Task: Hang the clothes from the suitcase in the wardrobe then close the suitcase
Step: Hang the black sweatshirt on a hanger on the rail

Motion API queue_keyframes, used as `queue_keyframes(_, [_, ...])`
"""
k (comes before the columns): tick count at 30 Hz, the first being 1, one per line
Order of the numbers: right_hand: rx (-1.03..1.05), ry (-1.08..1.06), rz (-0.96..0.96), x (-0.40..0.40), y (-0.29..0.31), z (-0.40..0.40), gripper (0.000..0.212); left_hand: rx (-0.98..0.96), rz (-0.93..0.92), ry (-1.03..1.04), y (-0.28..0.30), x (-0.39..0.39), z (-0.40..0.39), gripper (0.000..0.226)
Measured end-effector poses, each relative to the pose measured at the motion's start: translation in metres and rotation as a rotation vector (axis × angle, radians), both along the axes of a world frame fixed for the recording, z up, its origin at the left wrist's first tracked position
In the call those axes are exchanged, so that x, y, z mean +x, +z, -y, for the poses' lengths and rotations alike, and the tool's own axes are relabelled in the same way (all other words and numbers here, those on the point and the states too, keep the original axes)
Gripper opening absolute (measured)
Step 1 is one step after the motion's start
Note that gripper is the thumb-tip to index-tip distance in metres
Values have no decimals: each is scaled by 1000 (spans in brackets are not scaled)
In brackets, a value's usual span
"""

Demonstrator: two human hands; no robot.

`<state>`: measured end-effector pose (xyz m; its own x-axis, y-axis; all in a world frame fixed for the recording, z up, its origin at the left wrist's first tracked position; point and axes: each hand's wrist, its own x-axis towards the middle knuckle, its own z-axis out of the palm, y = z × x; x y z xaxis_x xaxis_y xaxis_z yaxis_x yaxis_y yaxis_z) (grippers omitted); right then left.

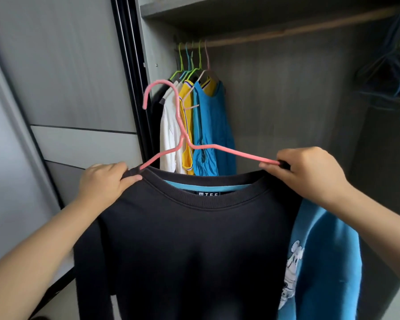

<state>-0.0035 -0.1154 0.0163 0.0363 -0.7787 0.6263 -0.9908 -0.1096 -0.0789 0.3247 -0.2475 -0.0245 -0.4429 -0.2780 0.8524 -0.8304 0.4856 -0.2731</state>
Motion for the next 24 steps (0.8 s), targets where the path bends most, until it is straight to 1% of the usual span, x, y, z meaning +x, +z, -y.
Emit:
queue_keyframes(2, [-20, -11, 5, -1, 1, -3, 51, 34, -41, 45, -10, 5, 0, 82])
queue_keyframes(5, [-58, -22, 22, -3, -1, -5, 54, 110, -127, 45, -20, 3, -3, 77])
queue_keyframes(7, [-28, -52, 19, -5, -2, -5, 54, 135, -158, 45, -21, 0, -5, 68])
queue_keyframes(9, [-5, -73, -14, -8, -4, -6, 53, 143, -171, 24, -16, -4, -7, 55])
queue_keyframes(10, [0, -79, -24, -10, -5, -7, 52, 150, -176, 14, -13, -7, -9, 54])
queue_keyframes(13, [6, -68, -5, -12, -8, -9, 51, 156, -196, -22, -3, -11, -14, 73])
queue_keyframes(14, [11, -57, 3, -13, -8, -9, 51, 157, -191, -31, 0, -12, -15, 75])
queue_keyframes(20, [-17, -105, 13, -5, -9, -8, 50, 113, -93, 1, 8, -22, -22, 75])
queue_keyframes(24, [-20, -77, 63, -8, -9, -9, 50, 203, -102, -6, 5, -16, -23, 75])
